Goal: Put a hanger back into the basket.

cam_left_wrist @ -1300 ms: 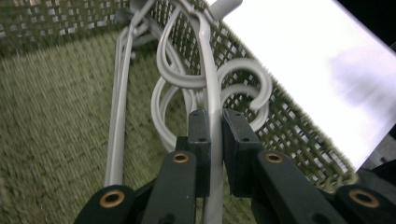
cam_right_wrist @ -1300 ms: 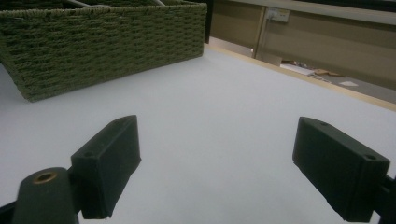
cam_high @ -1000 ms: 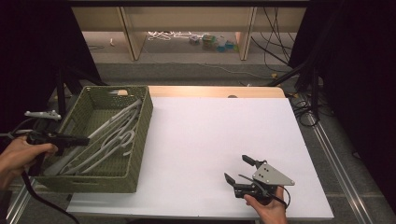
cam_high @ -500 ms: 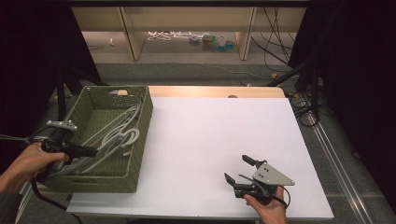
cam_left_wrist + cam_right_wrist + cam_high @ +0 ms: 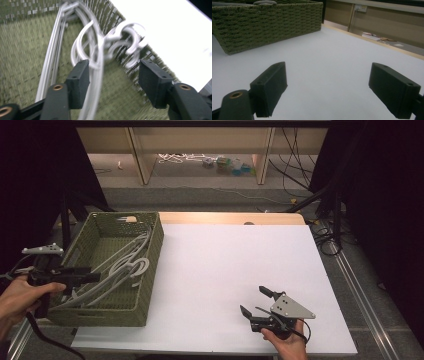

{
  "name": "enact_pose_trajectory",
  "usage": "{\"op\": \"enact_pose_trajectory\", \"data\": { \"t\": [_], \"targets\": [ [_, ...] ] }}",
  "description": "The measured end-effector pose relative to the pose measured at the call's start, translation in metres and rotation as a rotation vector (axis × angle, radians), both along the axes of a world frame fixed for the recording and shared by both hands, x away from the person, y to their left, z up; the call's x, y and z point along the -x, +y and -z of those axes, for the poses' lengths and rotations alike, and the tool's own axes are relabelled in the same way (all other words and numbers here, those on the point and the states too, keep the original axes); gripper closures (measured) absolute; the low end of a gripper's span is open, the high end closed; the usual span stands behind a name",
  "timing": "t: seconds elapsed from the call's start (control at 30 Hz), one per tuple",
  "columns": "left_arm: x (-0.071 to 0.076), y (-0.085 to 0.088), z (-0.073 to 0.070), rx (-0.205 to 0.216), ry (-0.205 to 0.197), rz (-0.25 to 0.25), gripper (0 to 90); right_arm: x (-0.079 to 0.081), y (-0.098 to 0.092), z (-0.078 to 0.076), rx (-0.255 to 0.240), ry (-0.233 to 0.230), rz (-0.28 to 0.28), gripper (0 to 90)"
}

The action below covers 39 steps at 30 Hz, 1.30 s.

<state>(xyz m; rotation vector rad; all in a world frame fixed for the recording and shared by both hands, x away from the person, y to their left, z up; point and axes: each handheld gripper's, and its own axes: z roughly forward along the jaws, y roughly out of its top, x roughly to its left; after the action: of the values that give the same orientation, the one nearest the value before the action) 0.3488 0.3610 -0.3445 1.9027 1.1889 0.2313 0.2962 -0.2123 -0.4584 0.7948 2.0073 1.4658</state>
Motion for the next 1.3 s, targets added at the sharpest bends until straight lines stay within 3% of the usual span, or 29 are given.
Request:
{"op": "enact_pose_trajectory", "data": {
  "t": [0.37,0.5,0.57,0.7,0.77,0.8,0.9,1.07,1.3],
  "targets": [
    [0.032,-0.037,-0.014,0.169,-0.168,-0.018,31.5,0.000,0.000,0.000,-0.003,0.001,-0.001,15.6],
    [0.042,-0.055,-0.009,0.172,-0.206,0.022,28.6,0.000,0.000,0.000,-0.004,0.001,-0.001,15.6],
    [0.045,-0.064,-0.005,0.181,-0.219,0.029,26.4,0.001,0.001,-0.001,-0.008,0.020,-0.004,15.6],
    [0.050,-0.080,0.005,0.198,-0.249,0.036,22.4,0.001,0.002,0.000,-0.020,0.017,-0.013,15.6],
    [0.051,-0.089,0.008,0.210,-0.256,0.036,20.4,0.001,0.002,-0.001,-0.004,0.025,-0.007,15.6],
    [0.052,-0.094,0.010,0.219,-0.271,0.036,19.9,0.000,0.001,0.000,-0.006,-0.010,0.002,15.6],
    [0.052,-0.106,0.014,0.188,-0.290,0.058,17.7,0.000,0.002,0.000,-0.007,-0.008,-0.001,15.6],
    [0.052,-0.122,0.020,0.206,-0.311,0.071,16.7,0.001,0.002,-0.001,-0.011,0.014,-0.006,15.6],
    [0.053,-0.154,0.036,0.195,-0.318,0.114,16.7,0.001,0.002,-0.001,-0.010,0.015,-0.010,15.6]
  ]
}}
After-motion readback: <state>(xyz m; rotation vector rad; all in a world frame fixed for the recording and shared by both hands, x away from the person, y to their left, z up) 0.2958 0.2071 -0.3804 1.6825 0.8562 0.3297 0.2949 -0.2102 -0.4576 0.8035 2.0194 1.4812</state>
